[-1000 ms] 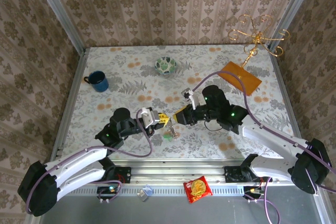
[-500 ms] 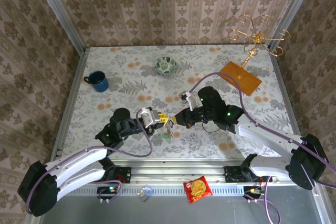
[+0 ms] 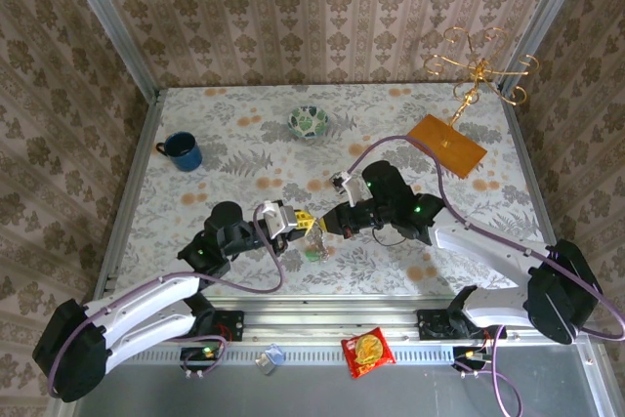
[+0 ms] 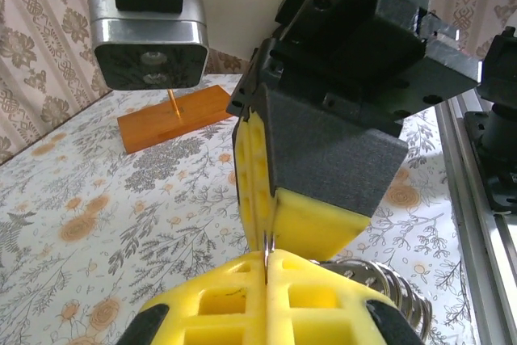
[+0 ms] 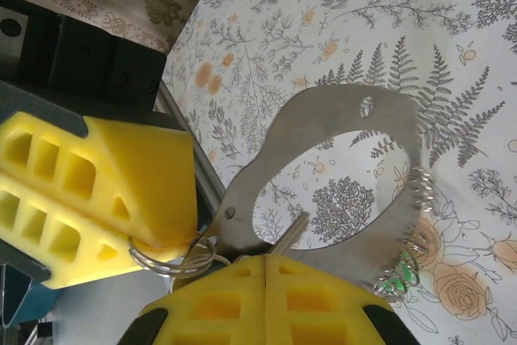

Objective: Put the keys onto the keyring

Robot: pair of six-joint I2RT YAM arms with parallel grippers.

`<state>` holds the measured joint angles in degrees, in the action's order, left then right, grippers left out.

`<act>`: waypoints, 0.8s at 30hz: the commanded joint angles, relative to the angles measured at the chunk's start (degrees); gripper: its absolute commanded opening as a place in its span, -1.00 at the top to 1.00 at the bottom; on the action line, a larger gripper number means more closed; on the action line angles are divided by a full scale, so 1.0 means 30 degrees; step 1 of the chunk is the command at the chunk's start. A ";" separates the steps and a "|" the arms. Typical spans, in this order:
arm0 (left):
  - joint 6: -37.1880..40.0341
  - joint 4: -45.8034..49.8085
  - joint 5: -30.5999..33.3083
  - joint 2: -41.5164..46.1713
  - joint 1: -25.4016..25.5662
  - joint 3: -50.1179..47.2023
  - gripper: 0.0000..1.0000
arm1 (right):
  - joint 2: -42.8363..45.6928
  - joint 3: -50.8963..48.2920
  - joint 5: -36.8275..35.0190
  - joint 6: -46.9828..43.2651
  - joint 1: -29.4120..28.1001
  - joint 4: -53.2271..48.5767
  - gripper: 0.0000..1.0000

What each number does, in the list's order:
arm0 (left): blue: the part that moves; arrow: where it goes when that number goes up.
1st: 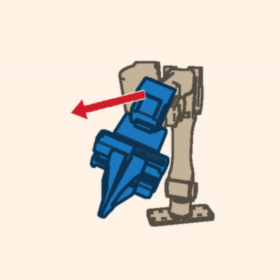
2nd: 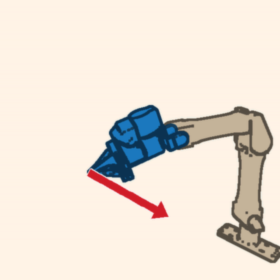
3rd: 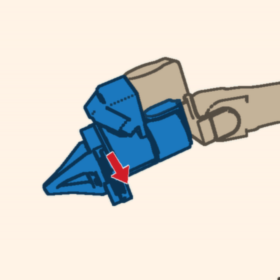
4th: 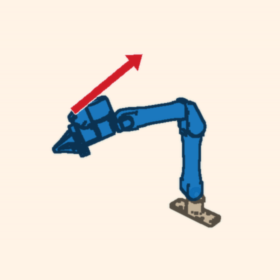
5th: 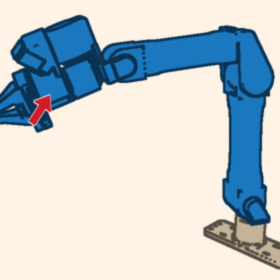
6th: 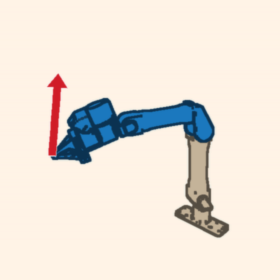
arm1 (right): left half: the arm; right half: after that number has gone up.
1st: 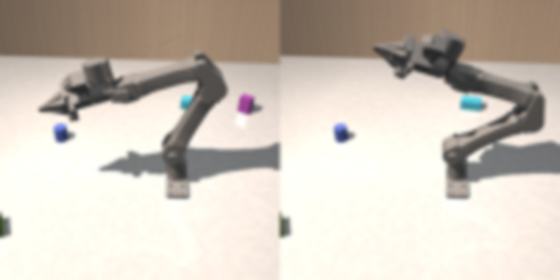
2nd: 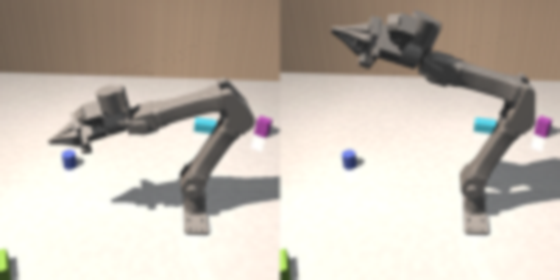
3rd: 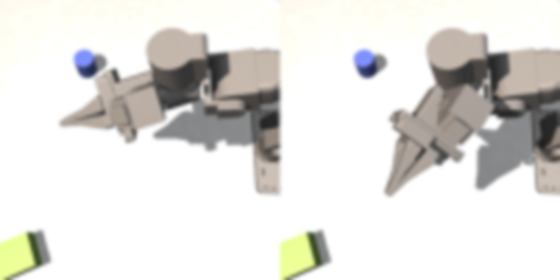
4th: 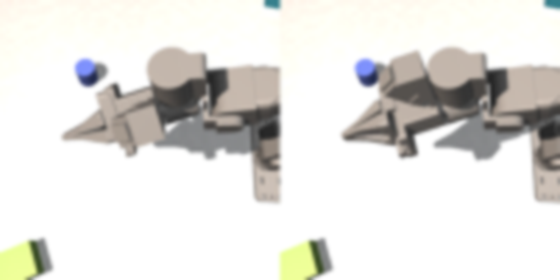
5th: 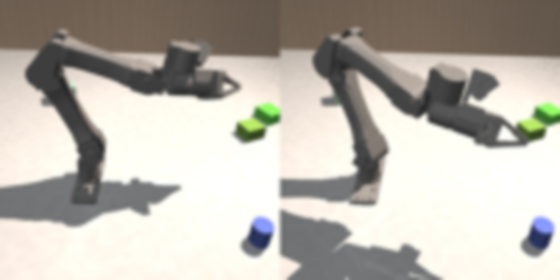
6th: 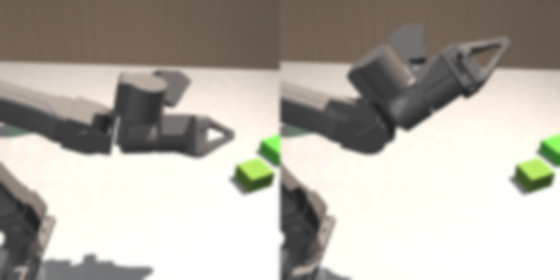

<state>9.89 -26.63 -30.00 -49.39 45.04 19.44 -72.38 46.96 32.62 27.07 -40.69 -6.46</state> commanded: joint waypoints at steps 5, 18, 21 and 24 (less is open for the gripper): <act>-0.0009 -0.1604 -0.0137 0.0087 0.0163 -0.0225 1.00 | 0.1755 0.0241 -0.0551 -0.3008 0.0585 0.0019 0.40; -0.0955 -0.3353 -0.0267 -0.0338 0.0189 -0.0658 1.00 | 0.3445 -0.2766 -0.0283 -1.4970 0.0582 0.4451 0.30; -0.1190 -0.3726 -0.0328 -0.0525 0.0178 -0.0709 1.00 | 0.2858 -0.2487 0.0263 -1.6054 0.0585 0.4285 0.33; -0.1305 -0.3845 -0.0393 -0.0604 0.0173 -0.0740 1.00 | 0.2350 -0.2238 0.0686 -1.6187 0.0590 0.4534 0.37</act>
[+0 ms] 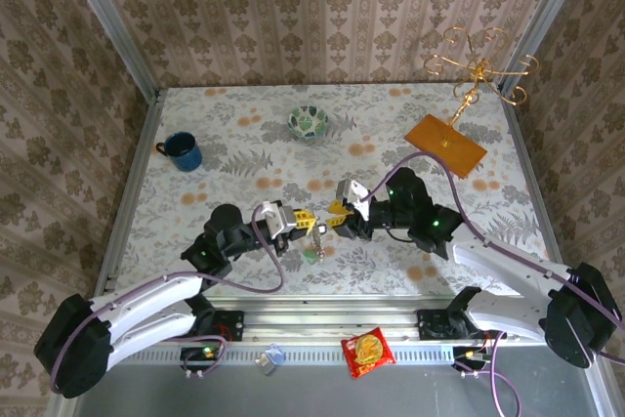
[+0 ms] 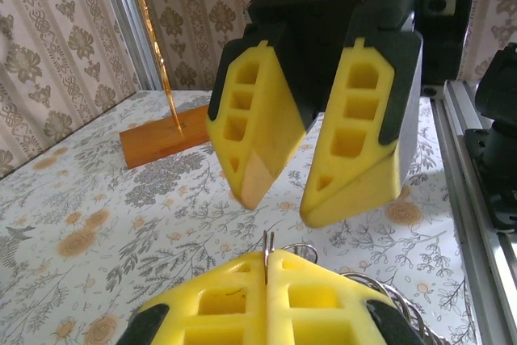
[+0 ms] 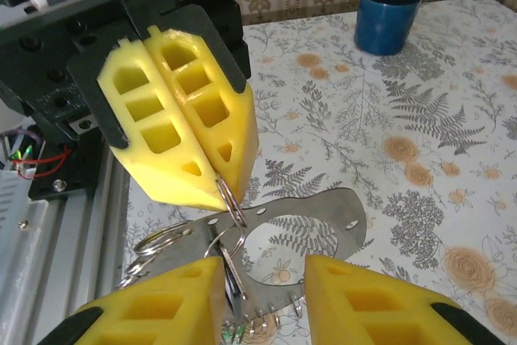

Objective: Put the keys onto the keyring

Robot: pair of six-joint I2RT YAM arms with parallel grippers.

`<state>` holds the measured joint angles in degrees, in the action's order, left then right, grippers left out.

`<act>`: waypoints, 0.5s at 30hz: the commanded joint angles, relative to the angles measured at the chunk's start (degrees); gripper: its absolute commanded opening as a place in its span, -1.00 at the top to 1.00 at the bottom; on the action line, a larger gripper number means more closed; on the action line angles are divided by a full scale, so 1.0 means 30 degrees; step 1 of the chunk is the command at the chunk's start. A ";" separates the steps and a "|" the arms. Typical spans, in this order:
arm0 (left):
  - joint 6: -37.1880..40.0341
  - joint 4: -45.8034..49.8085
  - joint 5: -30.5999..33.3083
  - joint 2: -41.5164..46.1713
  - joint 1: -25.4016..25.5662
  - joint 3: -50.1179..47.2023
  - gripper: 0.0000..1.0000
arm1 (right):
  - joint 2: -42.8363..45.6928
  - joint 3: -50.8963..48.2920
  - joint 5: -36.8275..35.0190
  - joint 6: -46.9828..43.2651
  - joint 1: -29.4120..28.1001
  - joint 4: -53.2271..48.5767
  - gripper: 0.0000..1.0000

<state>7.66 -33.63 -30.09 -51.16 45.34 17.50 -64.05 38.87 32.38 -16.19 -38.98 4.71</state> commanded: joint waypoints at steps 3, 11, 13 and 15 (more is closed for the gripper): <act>-0.0650 -0.1628 -0.0387 -0.0018 0.0085 -0.0119 1.00 | -0.0706 0.0519 0.0867 -0.1870 0.0006 0.1108 0.41; -0.0773 -0.1642 -0.0474 -0.0046 0.0085 -0.0119 1.00 | -0.1061 0.0840 0.1408 -0.1988 -0.0098 0.1341 0.49; -0.0800 -0.1696 -0.0503 -0.0106 0.0087 -0.0127 1.00 | -0.1143 0.0870 0.1565 -0.1988 -0.0157 0.1447 0.50; -0.0834 -0.1801 -0.0554 -0.0145 0.0089 -0.0119 1.00 | -0.1268 0.0950 0.1700 -0.1977 -0.0233 0.1528 0.51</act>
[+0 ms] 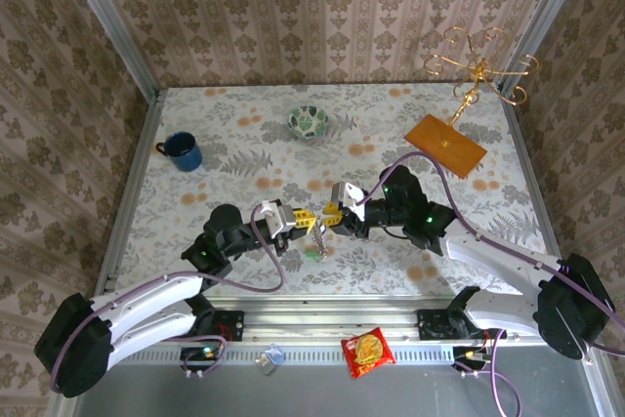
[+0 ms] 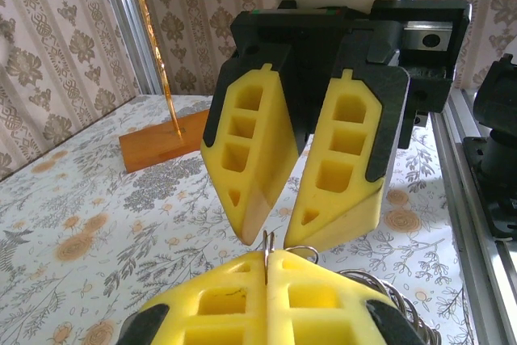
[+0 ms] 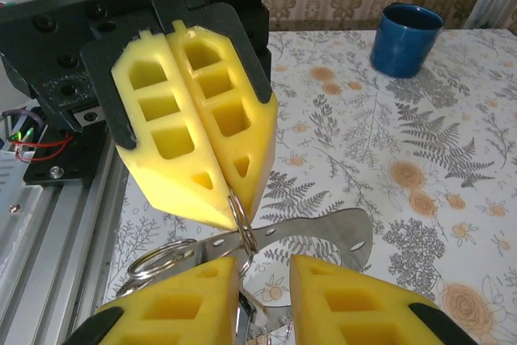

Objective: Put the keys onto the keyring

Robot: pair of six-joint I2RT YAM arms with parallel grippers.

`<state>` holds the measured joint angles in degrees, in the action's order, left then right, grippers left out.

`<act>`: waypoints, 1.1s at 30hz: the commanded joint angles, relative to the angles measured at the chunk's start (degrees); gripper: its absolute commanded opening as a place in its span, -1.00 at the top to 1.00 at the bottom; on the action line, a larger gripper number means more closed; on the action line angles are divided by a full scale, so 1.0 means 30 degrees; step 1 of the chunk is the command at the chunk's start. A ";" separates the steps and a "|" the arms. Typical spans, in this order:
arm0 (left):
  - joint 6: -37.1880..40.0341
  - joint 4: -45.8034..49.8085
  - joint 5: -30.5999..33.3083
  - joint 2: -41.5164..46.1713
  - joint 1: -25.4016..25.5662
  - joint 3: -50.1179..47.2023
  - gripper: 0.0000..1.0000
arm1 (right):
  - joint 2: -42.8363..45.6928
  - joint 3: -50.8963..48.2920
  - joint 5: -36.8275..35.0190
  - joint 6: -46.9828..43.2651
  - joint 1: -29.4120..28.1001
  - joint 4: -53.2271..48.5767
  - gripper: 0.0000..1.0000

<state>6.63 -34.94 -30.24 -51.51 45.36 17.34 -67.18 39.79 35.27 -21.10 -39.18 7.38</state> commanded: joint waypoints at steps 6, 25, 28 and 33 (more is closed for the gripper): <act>-0.0571 -0.1508 -0.0657 -0.0087 0.0076 -0.0086 1.00 | -0.0676 0.0901 0.0857 -0.0261 -0.0351 0.1052 0.57; 0.0145 0.1653 0.0745 0.0754 0.0077 0.0400 0.27 | -0.0532 0.2594 0.0043 -0.2420 -0.0444 -0.3714 1.00; 0.0807 0.3327 0.0917 0.1054 0.0043 0.0870 0.18 | -0.0576 0.3244 -0.0389 -0.3311 -0.0444 -0.5522 1.00; 0.1688 0.5369 0.1026 0.1072 0.0052 0.1665 0.15 | -0.0831 0.4381 -0.0870 -0.4576 -0.0446 -0.7855 1.00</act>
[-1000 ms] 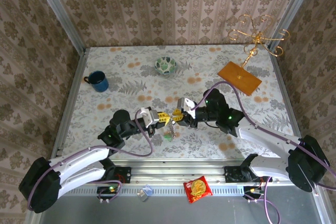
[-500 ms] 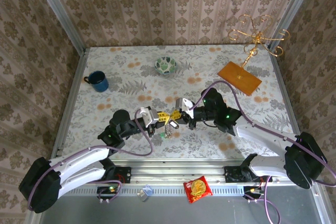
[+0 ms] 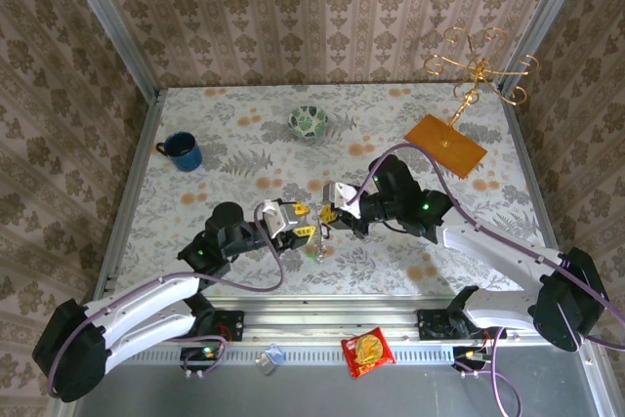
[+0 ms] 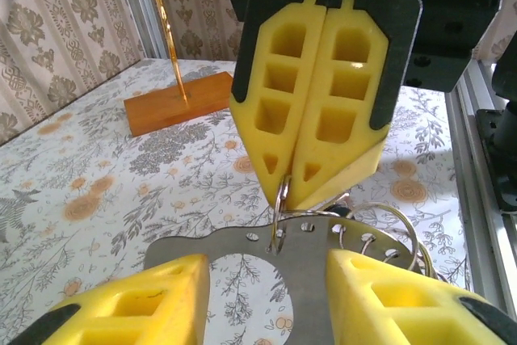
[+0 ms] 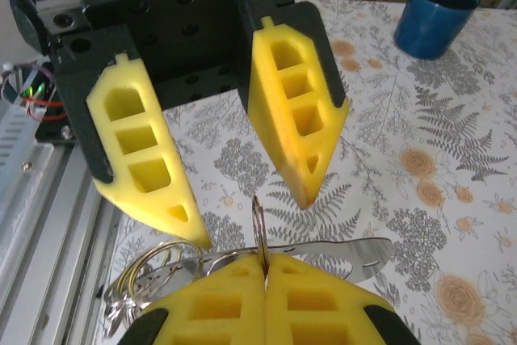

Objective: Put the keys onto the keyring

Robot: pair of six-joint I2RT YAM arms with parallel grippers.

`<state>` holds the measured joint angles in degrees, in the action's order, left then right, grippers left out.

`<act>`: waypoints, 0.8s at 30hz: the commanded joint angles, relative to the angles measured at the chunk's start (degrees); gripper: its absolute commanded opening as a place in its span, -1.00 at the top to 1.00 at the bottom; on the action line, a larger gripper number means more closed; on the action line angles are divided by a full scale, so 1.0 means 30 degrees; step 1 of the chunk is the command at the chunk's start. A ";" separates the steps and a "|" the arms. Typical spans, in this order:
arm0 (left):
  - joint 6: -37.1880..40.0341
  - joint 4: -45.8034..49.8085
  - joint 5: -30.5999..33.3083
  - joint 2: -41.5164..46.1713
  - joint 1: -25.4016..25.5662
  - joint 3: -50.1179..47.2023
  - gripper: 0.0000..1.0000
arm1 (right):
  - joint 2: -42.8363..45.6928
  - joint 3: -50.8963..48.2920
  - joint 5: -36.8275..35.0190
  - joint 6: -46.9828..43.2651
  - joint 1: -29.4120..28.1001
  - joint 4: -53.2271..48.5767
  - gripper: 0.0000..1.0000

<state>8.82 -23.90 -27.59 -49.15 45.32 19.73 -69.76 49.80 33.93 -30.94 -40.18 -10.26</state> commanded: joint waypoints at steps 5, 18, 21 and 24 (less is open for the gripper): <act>0.1301 0.2233 0.0036 0.0034 0.0018 0.1347 0.15 | -0.0299 0.2085 -0.0802 -0.2230 -0.0250 -0.3643 1.00; 0.1922 0.3183 -0.0607 -0.0607 -0.0054 0.2440 0.34 | -0.1640 0.4690 -0.3964 -0.4499 -0.1767 -0.6745 1.00; 0.2110 0.3460 -0.0784 -0.0855 -0.0084 0.2664 0.50 | -0.1767 0.5033 -0.4013 -0.4490 -0.2076 -0.7275 1.00; 0.2301 0.3718 -0.0949 -0.1036 -0.0101 0.2885 0.66 | -0.1654 0.5079 -0.3478 -0.3961 -0.2099 -0.6948 1.00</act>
<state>14.57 -13.98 -29.15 -51.90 45.30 25.85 -74.76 62.92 22.85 -42.92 -45.95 -30.04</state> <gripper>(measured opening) 0.180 0.063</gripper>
